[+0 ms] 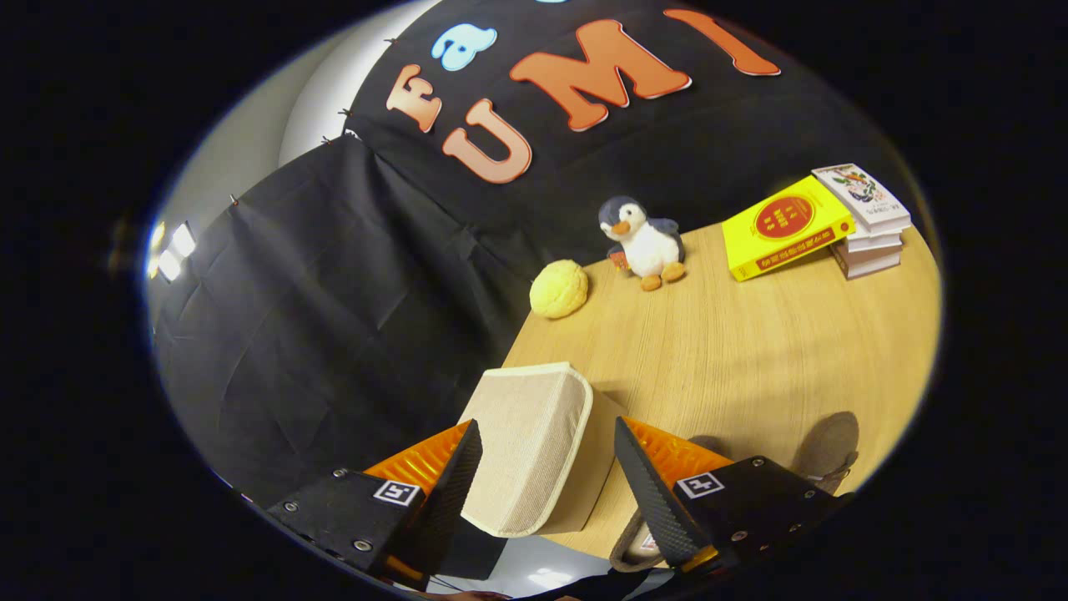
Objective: Open the storage box then place both shoes into the box .Put the left shoe in first, then the right shoe, with the right side of both shoes facing outward in a uniform manner.
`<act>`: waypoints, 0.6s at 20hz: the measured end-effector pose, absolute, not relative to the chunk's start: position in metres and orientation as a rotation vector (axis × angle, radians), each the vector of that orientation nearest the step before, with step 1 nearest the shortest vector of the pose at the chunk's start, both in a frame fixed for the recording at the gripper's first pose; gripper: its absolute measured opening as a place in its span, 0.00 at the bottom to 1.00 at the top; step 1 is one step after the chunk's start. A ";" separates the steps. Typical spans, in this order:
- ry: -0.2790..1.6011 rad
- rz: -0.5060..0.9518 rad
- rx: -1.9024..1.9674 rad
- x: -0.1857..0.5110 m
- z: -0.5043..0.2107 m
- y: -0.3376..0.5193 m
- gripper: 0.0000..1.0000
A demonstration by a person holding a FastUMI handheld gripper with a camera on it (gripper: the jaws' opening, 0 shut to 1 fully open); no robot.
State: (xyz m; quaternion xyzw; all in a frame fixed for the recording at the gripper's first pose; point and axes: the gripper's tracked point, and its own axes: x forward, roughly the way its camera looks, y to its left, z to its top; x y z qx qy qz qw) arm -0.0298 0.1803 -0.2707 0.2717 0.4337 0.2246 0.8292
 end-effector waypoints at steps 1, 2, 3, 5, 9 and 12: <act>0.953 0.495 0.580 -0.038 -0.281 0.187 0.96; 0.984 0.519 0.591 -0.044 -0.290 0.194 0.96; 1.012 0.539 0.609 -0.048 -0.298 0.202 0.96; 1.056 0.568 0.646 -0.053 -0.309 0.215 0.96; 1.125 0.587 0.675 -0.056 -0.340 0.237 0.96; 1.167 0.587 0.728 -0.055 -0.360 0.249 0.96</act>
